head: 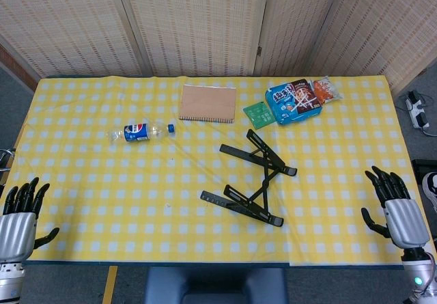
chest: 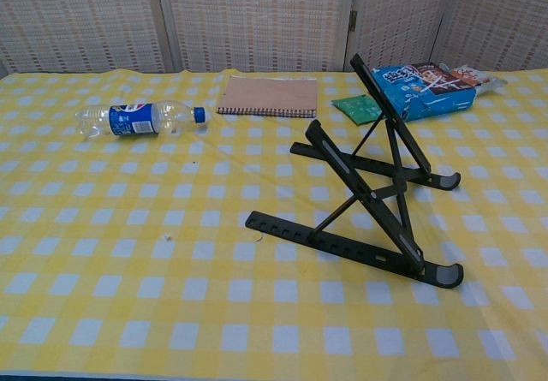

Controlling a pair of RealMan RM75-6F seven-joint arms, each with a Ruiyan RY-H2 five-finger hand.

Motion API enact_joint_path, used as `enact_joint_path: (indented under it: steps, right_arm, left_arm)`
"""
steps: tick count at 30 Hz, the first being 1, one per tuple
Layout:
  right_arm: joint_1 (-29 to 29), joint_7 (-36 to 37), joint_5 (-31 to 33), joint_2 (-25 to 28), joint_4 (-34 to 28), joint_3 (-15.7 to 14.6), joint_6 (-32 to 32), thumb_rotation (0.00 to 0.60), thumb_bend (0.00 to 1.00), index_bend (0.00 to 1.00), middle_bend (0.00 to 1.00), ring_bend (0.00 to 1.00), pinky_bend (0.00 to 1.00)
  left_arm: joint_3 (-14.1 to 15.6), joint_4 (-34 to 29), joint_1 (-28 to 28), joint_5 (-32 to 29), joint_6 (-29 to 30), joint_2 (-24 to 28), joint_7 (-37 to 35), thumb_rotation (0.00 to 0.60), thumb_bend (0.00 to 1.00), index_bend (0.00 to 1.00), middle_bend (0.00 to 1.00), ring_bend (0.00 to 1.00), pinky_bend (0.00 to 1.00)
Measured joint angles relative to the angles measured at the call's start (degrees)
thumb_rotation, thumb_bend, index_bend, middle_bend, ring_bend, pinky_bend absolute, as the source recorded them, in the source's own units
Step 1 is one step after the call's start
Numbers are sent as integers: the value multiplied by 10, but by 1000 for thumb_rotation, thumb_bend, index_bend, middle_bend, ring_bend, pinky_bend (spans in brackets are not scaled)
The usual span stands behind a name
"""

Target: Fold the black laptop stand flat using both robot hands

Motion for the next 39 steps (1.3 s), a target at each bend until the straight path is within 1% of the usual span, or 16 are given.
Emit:
enact_joint_path:
  steps: [8,16,22,27,31,34,39]
  right_arm:
    - [4,0,2,0,-2,-2,-11,600,448,0,45,68,0]
    - [1,4,-2,1,0,-5,-3,600,448,0,45,66,0]
    - [5,8,-1,-1,2,-8,-18,600,448,0,45,56,0]
    - [20,8,5,-6,0,-9,-52,600,448,0,15,46,0]
    - [41,20,15,-7,-4,-7,-96,600,448,0,0,46,0]
    - [64,46,24,-9,-5,-4,-140,600,448,0,0,47,0]
    - [110,120,32,-17,-3,4,-210,600,448,0,0,38,0]
  left_arm:
    - [0,1,-3,-1,-4,0,1,600,165,142,32,0,0]
    - [4,1,3,3,2,1,-5,600,165,142,33,0,0]
    - [5,-1,1,3,-1,2,-3,600,164,142,33,0,0]
    - [6,-4,-1,2,-7,1,1,600,164,143,32,0,0]
    - [6,-4,-3,-3,-12,-1,5,600,165,143,33,0,0]
    - [6,-5,-3,-4,-14,-2,7,600,165,144,32,0,0]
    - [7,-4,-2,-7,-14,-2,5,600,165,149,32,0,0]
